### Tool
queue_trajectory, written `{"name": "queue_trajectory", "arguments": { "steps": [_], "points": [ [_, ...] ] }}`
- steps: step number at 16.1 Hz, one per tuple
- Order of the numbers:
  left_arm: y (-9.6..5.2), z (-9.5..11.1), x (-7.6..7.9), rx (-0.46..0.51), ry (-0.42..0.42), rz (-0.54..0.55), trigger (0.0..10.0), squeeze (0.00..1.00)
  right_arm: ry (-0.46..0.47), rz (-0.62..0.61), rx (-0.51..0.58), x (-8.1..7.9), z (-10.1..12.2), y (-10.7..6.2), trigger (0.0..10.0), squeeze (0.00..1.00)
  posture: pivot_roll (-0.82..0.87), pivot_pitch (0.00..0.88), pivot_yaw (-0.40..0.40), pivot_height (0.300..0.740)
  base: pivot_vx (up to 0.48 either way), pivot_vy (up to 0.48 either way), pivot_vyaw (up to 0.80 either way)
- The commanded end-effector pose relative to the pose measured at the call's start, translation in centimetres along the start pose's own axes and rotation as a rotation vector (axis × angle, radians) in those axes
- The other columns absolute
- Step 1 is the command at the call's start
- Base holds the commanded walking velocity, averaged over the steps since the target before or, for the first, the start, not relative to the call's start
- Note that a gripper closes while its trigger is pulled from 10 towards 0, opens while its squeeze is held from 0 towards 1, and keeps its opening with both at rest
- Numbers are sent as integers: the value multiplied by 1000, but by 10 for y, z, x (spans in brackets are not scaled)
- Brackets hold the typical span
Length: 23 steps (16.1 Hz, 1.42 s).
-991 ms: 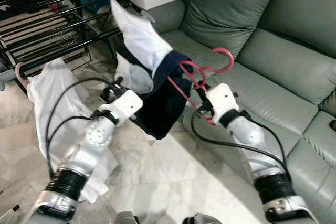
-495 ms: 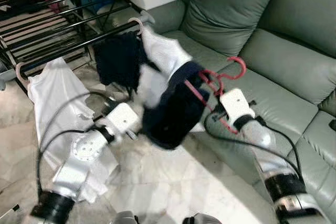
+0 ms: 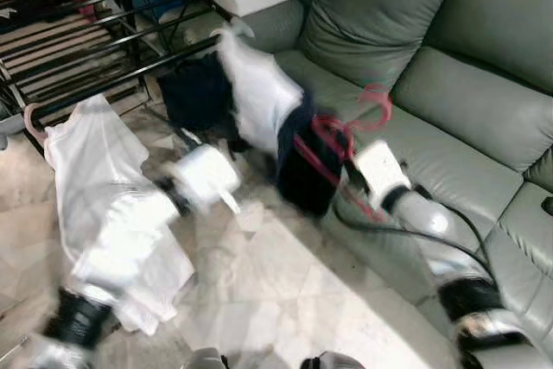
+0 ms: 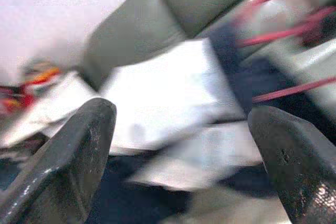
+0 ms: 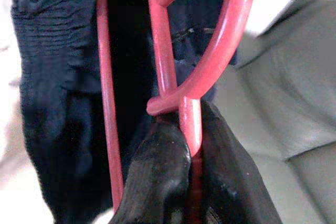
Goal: Hang hanger
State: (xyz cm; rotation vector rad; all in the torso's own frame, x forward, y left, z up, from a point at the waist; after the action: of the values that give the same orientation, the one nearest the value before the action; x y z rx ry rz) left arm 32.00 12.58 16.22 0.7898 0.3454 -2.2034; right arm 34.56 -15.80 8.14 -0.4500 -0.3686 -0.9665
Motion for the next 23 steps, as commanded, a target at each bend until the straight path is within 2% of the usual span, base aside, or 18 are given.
{"name": "queue_trajectory", "arguments": {
  "steps": [1,2,4,5,6,7,9,11,13,14,15,16,17,18,19,23],
  "points": [
    [-5,-11,1,-32,81,-21,10000,0,-30,67,45,-4,7,-3,10000,0,20,10,1,740,0,0,0],
    [-9,-17,1,-47,168,-53,10000,0,-69,146,32,-11,1,-13,10000,0,19,10,3,740,0,0,0],
    [-13,-23,9,-60,202,-128,10000,0,-87,239,28,-17,-4,-24,10000,0,14,12,7,740,0,0,0],
    [-17,-27,29,-45,180,-253,10000,0,-111,315,45,-22,-2,-32,10000,0,10,14,11,740,0,0,0],
    [-17,-28,32,-43,172,-272,10000,0,-114,320,52,-22,-1,-32,10000,0,10,14,11,740,0,0,0],
    [-19,-32,42,-35,169,-340,10000,0,-112,341,69,-24,3,-33,10000,0,8,18,12,740,0,0,0],
    [-20,-38,48,-54,162,-406,10000,0,-139,369,87,-28,7,-33,10000,0,8,18,12,740,0,0,0],
    [-24,-48,53,-113,132,-489,10000,0,-178,395,112,-32,14,-32,10000,0,7,20,14,740,0,0,0],
    [-23,-51,54,-122,117,-511,10000,0,-220,440,123,-38,18,-32,10000,0,2,21,17,740,0,0,0],
    [-18,-50,53,-116,114,-514,10000,0,-272,482,128,-43,18,-32,10000,0,0,21,18,740,0,0,0],
    [-16,-49,53,-113,111,-521,9490,0,-293,493,129,-44,19,-32,10000,0,0,21,18,740,0,0,0],
    [-13,-48,54,-110,103,-523,5608,0,-311,498,134,-45,20,-31,10000,0,-3,19,19,740,0,0,0],
    [-11,-47,55,-109,91,-531,627,0,-346,503,140,-45,21,-30,10000,0,-3,19,19,740,0,0,0],
    [-10,-47,55,-110,86,-532,0,0,-375,506,140,-45,21,-29,10000,0,-6,17,19,740,0,0,0],
    [-7,-48,56,-125,82,-552,0,0,-449,488,138,-42,20,-26,10000,0,-6,17,18,740,0,0,0],
    [-2,-48,57,-154,41,-570,0,0,-559,410,103,-32,15,-16,10000,0,-5,17,15,740,0,0,0]
  ]
}}
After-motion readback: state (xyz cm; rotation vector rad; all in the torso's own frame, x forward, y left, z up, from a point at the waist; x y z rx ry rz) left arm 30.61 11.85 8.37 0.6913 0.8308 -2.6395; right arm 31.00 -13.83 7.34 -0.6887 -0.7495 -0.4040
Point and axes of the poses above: a point about 5 cm out from each wrist's last joint towards the gripper, its own y axis pointing out of the wrist towards the gripper, its own z axis along the axis of the wrist's last joint, x = y × z, the point moved 4 cm from there along y, pointing out of the wrist towards the gripper, and after that the axes turned 4 degrees about -y, right-handed, at the moved point
